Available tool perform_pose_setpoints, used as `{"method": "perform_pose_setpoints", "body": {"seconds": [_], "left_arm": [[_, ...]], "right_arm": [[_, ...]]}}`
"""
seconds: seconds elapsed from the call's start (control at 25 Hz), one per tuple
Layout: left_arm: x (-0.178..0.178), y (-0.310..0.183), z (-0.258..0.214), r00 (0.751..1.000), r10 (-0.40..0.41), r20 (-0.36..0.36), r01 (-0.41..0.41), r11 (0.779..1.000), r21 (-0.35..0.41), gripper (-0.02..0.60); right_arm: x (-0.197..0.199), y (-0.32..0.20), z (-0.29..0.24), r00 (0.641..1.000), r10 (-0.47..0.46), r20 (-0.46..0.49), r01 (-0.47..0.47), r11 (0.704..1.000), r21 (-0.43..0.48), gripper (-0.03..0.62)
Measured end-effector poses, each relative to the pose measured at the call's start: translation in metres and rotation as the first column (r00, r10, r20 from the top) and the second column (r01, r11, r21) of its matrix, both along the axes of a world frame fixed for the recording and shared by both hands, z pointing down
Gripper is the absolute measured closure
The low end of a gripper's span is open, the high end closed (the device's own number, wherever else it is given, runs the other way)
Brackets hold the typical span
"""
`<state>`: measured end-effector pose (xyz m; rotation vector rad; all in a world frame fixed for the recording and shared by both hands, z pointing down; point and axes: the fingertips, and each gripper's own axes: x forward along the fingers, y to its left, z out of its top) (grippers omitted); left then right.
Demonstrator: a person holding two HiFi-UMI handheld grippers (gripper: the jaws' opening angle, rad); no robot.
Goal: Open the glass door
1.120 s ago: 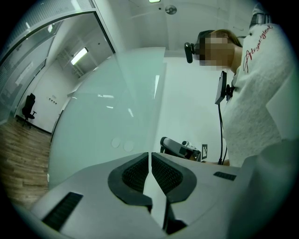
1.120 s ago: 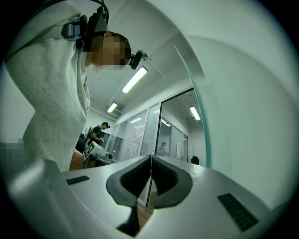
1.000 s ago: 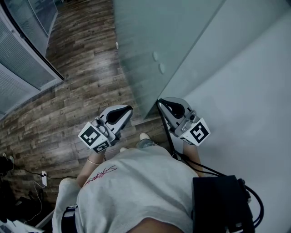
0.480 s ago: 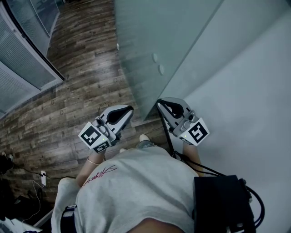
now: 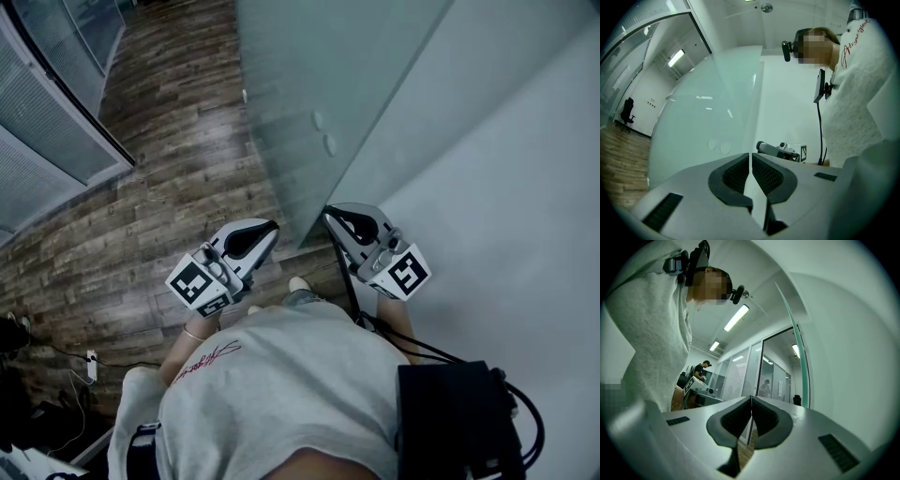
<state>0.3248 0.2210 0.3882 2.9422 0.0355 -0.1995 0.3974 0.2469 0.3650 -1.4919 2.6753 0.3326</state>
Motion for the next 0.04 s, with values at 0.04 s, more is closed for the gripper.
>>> {"method": "perform_pose_setpoints", "body": {"seconds": [0.04], "left_arm": [[0.0011, 0.0002, 0.0007, 1.000, 0.000, 0.000, 0.000, 1.000, -0.002, 0.546]], "right_arm": [[0.0007, -0.0003, 0.0003, 1.000, -0.001, 0.002, 0.001, 1.000, 0.001, 0.574]]}}
